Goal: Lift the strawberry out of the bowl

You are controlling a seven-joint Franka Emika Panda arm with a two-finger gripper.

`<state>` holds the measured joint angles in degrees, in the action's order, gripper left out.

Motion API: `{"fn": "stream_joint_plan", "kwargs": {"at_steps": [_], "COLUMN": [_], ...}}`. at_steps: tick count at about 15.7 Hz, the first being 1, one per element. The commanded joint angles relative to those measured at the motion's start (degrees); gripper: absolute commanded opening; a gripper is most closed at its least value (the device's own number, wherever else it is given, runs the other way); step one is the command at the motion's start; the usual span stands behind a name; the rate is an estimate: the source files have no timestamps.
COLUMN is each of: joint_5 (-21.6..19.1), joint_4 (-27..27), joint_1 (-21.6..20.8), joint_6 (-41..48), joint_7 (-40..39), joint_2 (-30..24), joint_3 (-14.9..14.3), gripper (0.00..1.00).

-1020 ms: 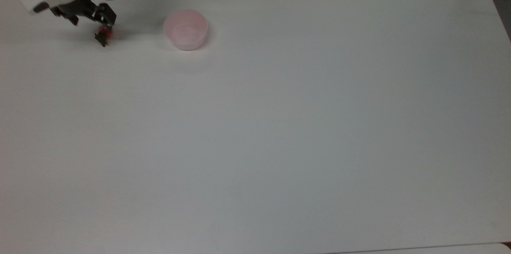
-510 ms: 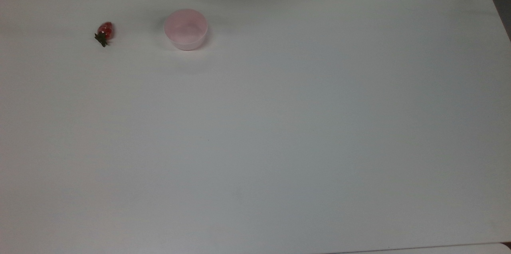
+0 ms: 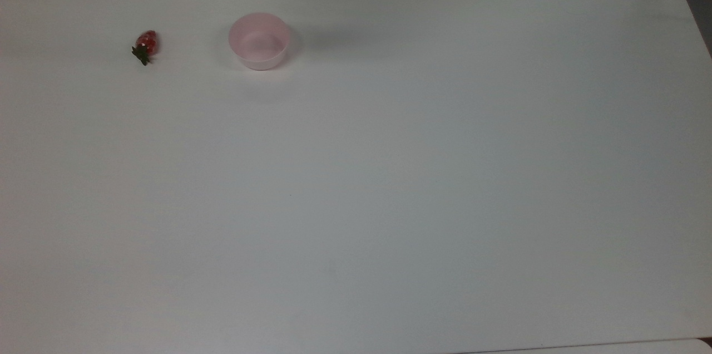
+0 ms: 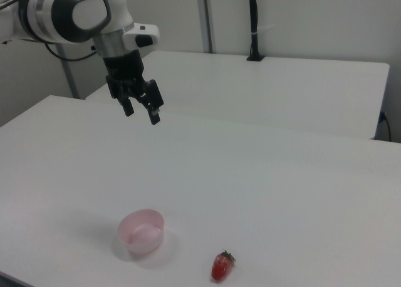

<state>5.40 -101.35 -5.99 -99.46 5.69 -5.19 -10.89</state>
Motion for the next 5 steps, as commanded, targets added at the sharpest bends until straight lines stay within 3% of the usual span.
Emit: {"fn": "stream_joint_plan", "kwargs": {"at_steps": [1,5], "joint_5": [-0.30,-0.30], "joint_4": [-1.75,-1.57], "joint_1": [-1.31,-1.49], "joint_6": [-3.28,-2.67], "joint_7": [-7.26,-7.01], "joint_2": [-0.79,-0.96], "joint_3": [-1.15,-0.45], "gripper": [1.00,1.00]}}
